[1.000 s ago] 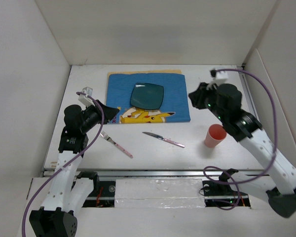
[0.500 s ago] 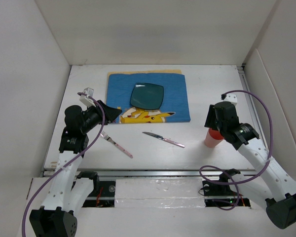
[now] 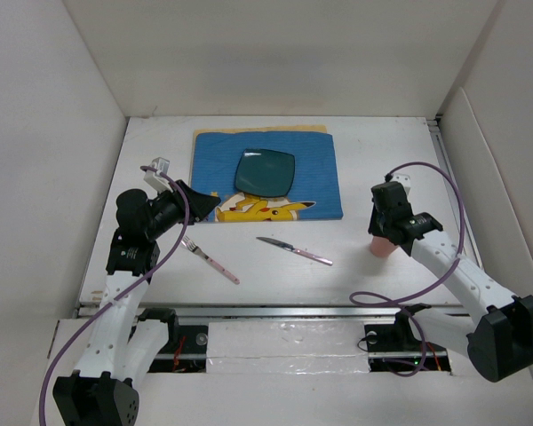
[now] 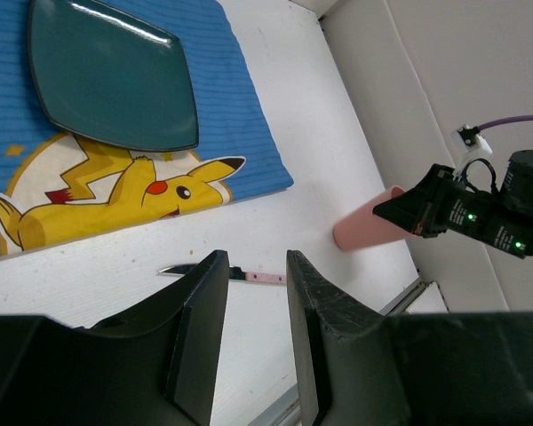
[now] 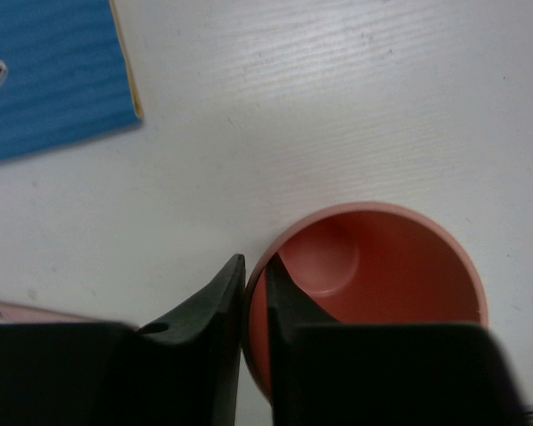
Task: Set the dinner table for one person
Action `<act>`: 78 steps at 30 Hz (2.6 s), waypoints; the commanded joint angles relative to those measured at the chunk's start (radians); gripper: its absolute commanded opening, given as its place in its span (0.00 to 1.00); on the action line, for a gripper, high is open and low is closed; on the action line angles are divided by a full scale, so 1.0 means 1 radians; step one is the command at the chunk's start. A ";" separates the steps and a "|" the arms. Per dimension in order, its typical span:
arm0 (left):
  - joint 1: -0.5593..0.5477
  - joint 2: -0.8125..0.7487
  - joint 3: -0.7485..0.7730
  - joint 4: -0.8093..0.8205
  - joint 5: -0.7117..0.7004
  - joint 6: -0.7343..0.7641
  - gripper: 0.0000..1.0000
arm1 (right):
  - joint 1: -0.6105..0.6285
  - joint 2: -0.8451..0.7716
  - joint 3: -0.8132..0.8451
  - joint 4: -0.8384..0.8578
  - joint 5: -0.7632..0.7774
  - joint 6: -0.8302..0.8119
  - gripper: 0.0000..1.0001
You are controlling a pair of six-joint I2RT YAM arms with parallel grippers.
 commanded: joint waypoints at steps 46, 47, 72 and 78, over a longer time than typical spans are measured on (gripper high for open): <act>0.022 0.048 -0.001 0.035 0.012 0.021 0.29 | -0.007 1.452 1.766 0.039 -0.193 -0.362 0.00; 0.022 0.046 -0.004 0.035 0.012 0.021 0.29 | -0.007 1.455 1.766 0.040 -0.179 -0.360 0.00; 0.022 0.034 -0.006 0.043 0.004 0.010 0.33 | 0.040 0.784 1.201 0.238 -0.185 -0.388 0.62; 0.022 0.020 -0.014 0.056 0.022 0.003 0.29 | 0.160 0.437 0.548 0.378 -0.309 -0.362 0.00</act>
